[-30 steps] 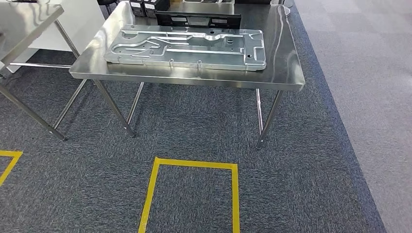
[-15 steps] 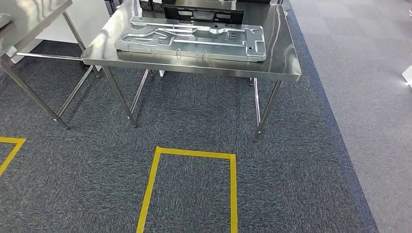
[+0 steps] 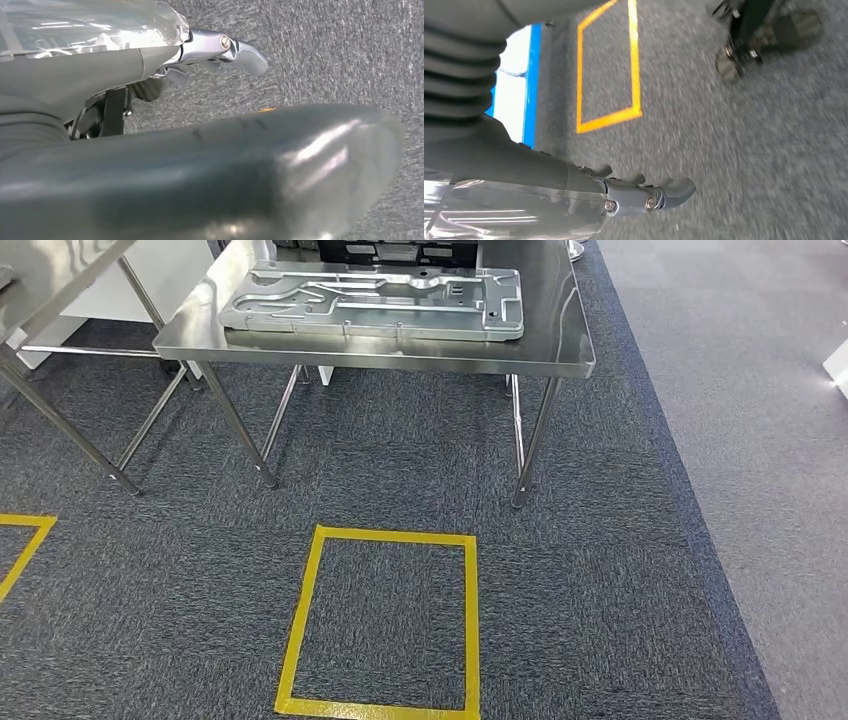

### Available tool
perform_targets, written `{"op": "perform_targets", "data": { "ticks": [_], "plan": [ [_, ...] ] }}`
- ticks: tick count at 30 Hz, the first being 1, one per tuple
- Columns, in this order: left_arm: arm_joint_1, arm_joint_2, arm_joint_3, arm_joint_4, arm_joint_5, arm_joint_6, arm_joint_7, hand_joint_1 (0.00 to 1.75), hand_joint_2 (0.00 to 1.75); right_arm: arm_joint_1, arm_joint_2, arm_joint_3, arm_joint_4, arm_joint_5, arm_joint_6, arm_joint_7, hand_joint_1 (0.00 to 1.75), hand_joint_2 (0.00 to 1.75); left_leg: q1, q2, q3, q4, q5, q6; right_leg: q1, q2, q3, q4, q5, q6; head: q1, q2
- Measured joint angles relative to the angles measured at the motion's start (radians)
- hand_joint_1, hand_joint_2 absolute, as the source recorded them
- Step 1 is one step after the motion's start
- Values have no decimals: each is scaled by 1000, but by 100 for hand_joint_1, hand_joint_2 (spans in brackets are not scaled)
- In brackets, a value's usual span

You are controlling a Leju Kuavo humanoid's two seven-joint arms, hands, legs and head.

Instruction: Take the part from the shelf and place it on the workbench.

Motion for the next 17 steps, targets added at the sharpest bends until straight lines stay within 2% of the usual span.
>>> {"op": "perform_targets", "data": {
  "ticks": [1, 2, 4, 5, 6, 9, 13, 14, 16, 17],
  "plan": [
    [0, 0, -1, 0, -1, 1, 2, 0, 0, 0, 4, 0, 0, -5, 3, 7, 0, 175, 3, 0, 1, 19, -1, -5, 0, 0, -5, 3, 3, -1, 0, 0],
    [0, 0, -3, 0, -1, 1, 3, 0, 0, 0, 7, 0, 0, -10, 3, 16, 0, 175, 7, 0, 22, -3, 17, -12, 0, 1, -10, 6, 4, -1, 0, 0],
    [-2, -1, -9, 0, -1, 1, 4, 0, 0, -1, 14, 0, 0, -14, 3, 30, 0, 175, 19, -1, 102, -132, 71, -28, -2, 3, -19, 19, 3, 4, 0, 0],
    [-4, -2, -11, 1, -1, 2, 4, 0, 0, -2, 16, 0, 0, -11, 4, 34, 0, 175, 22, -2, 135, -196, 88, -30, -1, 5, -25, 30, 1, 8, 0, 0],
    [-5, -3, -13, 1, -2, 3, 4, 0, 0, -3, 16, 0, 0, -7, 4, 33, 0, 175, 24, -2, 155, -236, 93, -24, 3, 6, -32, 38, -1, 13, 0, 0],
    [-8, -4, -15, 2, -4, 8, 5, 0, 0, -6, 19, 0, 0, 5, 6, 25, 0, 175, 21, -1, 153, -250, 90, -3, 9, 7, -45, 44, 3, 23, 0, 0],
    [-8, -4, -15, 3, -1, 9, 5, 0, 0, -8, 25, 0, 0, 9, 9, 18, 0, 175, 13, -2, 150, -250, 94, 3, 3, 7, -46, 40, 9, 33, 0, 0],
    [-8, -4, -15, 3, -1, 9, 4, 0, 0, -8, 26, 0, 0, 10, 10, 18, 0, 131, 11, -2, 150, -250, 94, 4, 1, 7, -47, 40, 10, 34, 0, 0],
    [-9, -4, -15, 3, -1, 9, 4, 0, 87, -8, 28, 0, 0, 10, 12, 14, 0, 44, 9, -2, 149, -250, 95, 7, 0, 7, -47, 39, 12, 37, 0, 0],
    [-9, -4, -15, 3, -1, 9, 4, 0, 116, -8, 28, 0, 0, 10, 12, 13, 0, 0, 8, -2, 149, -250, 96, 7, 0, 7, -47, 39, 13, 38, 0, 0]
  ]
}}
